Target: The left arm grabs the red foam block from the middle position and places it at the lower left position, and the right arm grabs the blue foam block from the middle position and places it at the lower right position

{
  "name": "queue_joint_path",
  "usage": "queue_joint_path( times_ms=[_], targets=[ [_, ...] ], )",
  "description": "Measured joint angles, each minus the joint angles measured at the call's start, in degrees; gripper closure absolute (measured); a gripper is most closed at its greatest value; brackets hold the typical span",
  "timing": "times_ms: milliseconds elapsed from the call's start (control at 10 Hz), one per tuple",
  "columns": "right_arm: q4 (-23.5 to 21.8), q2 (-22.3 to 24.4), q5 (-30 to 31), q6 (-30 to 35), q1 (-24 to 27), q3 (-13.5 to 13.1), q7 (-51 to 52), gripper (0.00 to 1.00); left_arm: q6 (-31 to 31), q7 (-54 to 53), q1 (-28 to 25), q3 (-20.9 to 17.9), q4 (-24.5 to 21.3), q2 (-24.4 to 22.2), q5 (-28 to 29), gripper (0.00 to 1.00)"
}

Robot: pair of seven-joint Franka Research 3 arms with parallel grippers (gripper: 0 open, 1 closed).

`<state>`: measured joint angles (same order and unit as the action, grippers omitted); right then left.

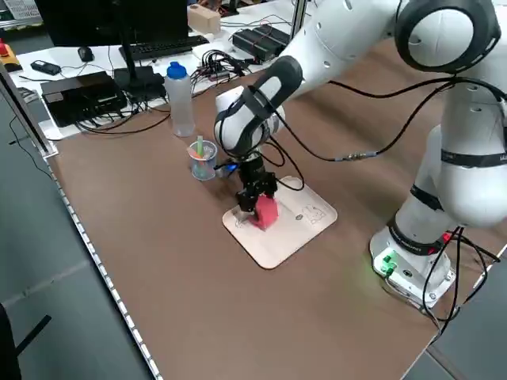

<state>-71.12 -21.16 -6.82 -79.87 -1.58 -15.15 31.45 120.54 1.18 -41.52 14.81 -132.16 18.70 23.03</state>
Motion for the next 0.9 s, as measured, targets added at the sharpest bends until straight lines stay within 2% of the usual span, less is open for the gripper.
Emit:
queue_joint_path(
  times_ms=[100,300,500,600,700,900],
  targets=[
    [0.0,0.6,0.0,1.3,4.0,-0.3,0.2,0.48,-0.5,0.0,0.0,0.4,0.3,-0.6,0.2,0.00],
    [-0.2,1.3,0.0,5.2,10.8,-0.4,0.5,0.48,-6.0,0.3,-0.1,3.9,1.9,-5.1,0.3,0.00],
    [-3.0,1.3,0.1,5.9,16.2,-0.5,2.8,0.48,-13.0,0.7,0.0,10.3,3.9,-13.0,-0.9,0.00],
    [-5.3,1.3,0.2,5.2,18.3,-0.5,4.2,0.48,-15.3,0.8,0.2,12.7,5.4,-17.0,-4.3,0.00],
    [-8.1,1.4,0.3,3.2,20.2,-0.5,5.7,0.48,-17.6,0.8,0.3,14.0,8.7,-19.9,-8.5,0.00],
    [-17.1,2.7,0.3,-6.5,23.0,-0.5,9.4,0.48,-20.8,0.3,0.5,15.2,18.7,-21.2,-16.2,0.00]
  ],
)
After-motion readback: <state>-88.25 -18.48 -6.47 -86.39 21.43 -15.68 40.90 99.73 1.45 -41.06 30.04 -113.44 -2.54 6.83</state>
